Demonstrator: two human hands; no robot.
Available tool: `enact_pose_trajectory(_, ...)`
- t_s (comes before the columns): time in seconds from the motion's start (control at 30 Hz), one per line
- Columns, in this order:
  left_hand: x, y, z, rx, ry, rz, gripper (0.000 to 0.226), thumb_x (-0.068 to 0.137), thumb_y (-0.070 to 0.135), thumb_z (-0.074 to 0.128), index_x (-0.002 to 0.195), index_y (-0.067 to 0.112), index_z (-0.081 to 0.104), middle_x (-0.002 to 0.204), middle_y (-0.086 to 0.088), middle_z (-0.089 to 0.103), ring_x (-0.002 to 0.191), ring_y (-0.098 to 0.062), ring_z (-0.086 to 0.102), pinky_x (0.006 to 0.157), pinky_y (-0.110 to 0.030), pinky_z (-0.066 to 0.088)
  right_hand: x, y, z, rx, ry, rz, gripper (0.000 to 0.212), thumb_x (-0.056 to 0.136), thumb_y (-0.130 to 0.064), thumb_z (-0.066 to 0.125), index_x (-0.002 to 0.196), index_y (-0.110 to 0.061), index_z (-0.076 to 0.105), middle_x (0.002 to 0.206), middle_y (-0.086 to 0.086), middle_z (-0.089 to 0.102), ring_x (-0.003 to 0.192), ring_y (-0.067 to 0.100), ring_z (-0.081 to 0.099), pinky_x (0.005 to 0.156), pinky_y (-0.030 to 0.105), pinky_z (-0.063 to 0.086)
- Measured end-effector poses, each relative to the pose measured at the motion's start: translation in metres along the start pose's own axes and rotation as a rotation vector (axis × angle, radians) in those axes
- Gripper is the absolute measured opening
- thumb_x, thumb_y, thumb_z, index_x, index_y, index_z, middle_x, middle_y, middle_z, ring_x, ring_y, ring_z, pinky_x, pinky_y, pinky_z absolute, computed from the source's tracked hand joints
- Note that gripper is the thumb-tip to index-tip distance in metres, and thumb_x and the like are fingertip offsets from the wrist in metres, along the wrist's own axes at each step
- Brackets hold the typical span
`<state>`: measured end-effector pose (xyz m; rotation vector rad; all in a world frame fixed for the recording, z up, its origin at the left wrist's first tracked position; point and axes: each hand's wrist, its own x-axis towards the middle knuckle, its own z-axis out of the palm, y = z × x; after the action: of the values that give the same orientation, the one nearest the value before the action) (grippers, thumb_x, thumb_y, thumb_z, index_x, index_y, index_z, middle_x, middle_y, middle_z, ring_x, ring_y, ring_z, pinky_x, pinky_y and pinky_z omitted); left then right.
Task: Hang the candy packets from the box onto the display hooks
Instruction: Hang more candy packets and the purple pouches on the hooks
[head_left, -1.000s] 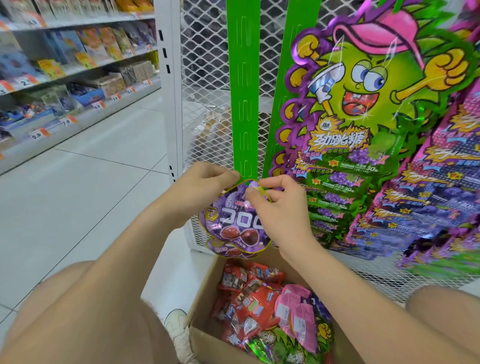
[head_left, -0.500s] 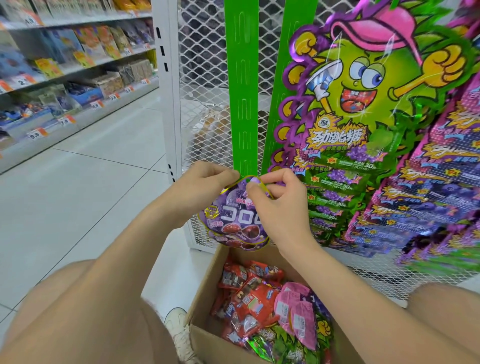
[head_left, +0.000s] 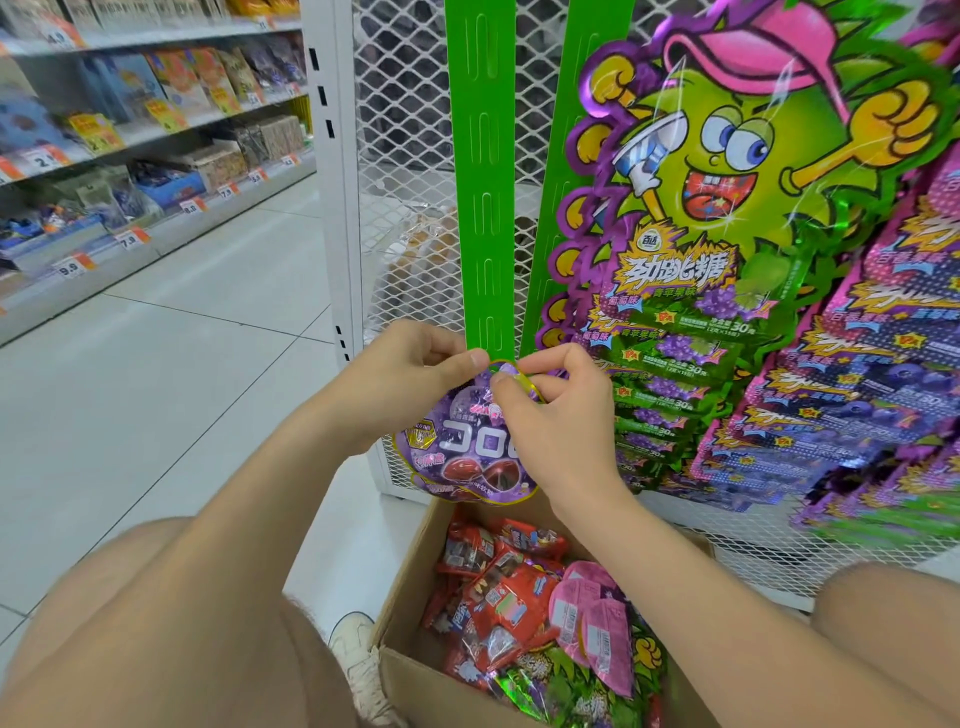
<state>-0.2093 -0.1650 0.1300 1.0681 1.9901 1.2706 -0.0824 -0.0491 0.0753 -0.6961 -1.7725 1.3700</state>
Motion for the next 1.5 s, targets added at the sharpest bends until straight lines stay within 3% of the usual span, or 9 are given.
enact_pose_trajectory(0.13,0.002,-0.003,0.002,0.079,0.063,0.024,0.035,0.108,0.032,0.062,0.090,0.006,0.076,0.071,-0.005,0.070,0.063,-0.017,0.054,0.060,-0.042,0.047,-0.002,0.001,-0.001,0.001,-0.009,0.004,0.021,0.089,-0.018,0.078,0.092,-0.018,0.057,0.056,-0.003,0.067,0.045,0.010,0.048,0.055,0.028,0.037)
enact_pose_trajectory(0.3,0.001,-0.003,0.002,0.025,0.059,0.012,0.034,0.107,0.033,0.064,0.092,0.007,0.079,0.090,-0.022,0.078,0.076,-0.025,0.065,0.071,-0.055,0.057,-0.003,-0.003,-0.002,0.021,-0.003,-0.029,0.020,0.089,-0.016,0.078,0.090,-0.013,0.058,0.052,-0.004,0.063,0.043,0.011,0.041,0.052,0.027,0.034)
enact_pose_trajectory(0.47,0.005,-0.006,0.004,-0.048,0.041,-0.009,0.050,0.093,0.054,0.070,0.091,0.005,0.076,0.080,-0.020,0.066,0.075,-0.025,0.052,0.071,-0.043,0.041,-0.005,-0.006,-0.002,-0.023,0.024,-0.073,0.020,0.088,-0.017,0.077,0.088,-0.014,0.058,0.053,-0.001,0.066,0.043,0.012,0.043,0.055,0.029,0.038)
enact_pose_trajectory(0.57,0.005,-0.008,0.005,-0.039,0.053,0.009,0.056,0.094,0.055,0.068,0.093,0.000,0.073,0.085,-0.039,0.064,0.075,-0.024,0.051,0.071,-0.041,0.040,-0.006,-0.007,-0.001,-0.068,0.037,-0.087,0.021,0.088,-0.018,0.078,0.088,-0.015,0.057,0.054,-0.001,0.067,0.043,0.014,0.047,0.053,0.029,0.039)
enact_pose_trajectory(0.83,0.007,-0.009,0.011,0.061,0.130,0.032,0.035,0.107,0.030,0.063,0.078,0.011,0.068,0.071,-0.003,0.063,0.074,-0.022,0.062,0.080,-0.048,0.057,-0.009,0.010,-0.009,-0.192,-0.099,0.050,0.023,0.093,-0.031,0.078,0.093,-0.020,0.058,0.054,-0.009,0.067,0.044,0.005,0.051,0.054,0.028,0.039)
enact_pose_trajectory(1.03,0.012,-0.043,0.022,0.648,0.275,0.212,0.018,0.107,0.022,0.054,0.119,0.012,0.062,0.110,-0.011,0.067,0.099,-0.033,0.061,0.084,-0.047,0.051,-0.015,0.023,-0.035,-0.572,-0.109,-0.284,0.020,0.089,-0.009,0.070,0.099,-0.024,0.063,0.094,-0.010,0.064,0.088,0.007,0.061,0.080,0.021,0.048)
enact_pose_trajectory(1.2,-0.007,-0.069,0.074,1.037,0.396,0.107,0.058,0.085,0.019,0.065,0.139,0.004,0.047,0.126,-0.022,0.051,0.108,-0.045,0.054,0.084,-0.053,0.048,-0.013,0.077,-0.062,-0.801,-0.520,0.015,0.019,0.093,-0.010,0.062,0.102,-0.022,0.073,0.088,-0.010,0.068,0.082,0.009,0.065,0.081,0.033,0.059)
enact_pose_trajectory(1.37,-0.006,-0.109,0.136,0.812,-0.301,0.044,0.011,0.099,0.024,0.056,0.105,0.014,0.055,0.099,-0.006,0.065,0.095,-0.036,0.067,0.079,-0.049,0.056,-0.034,0.182,-0.108,-0.954,-0.688,0.460,0.017,0.092,-0.005,0.065,0.097,-0.014,0.078,0.095,0.000,0.072,0.094,0.019,0.070,0.092,0.034,0.058)
enact_pose_trajectory(1.5,-0.007,-0.165,0.173,0.803,-0.688,-0.128,0.016,0.100,0.018,0.056,0.094,0.009,0.068,0.099,-0.012,0.074,0.092,-0.036,0.069,0.083,-0.045,0.058,-0.082,0.274,-0.139,-1.102,-0.734,0.580,0.012,0.090,-0.024,0.066,0.099,-0.017,0.071,0.101,0.008,0.075,0.096,0.032,0.073,0.077,0.031,0.054)
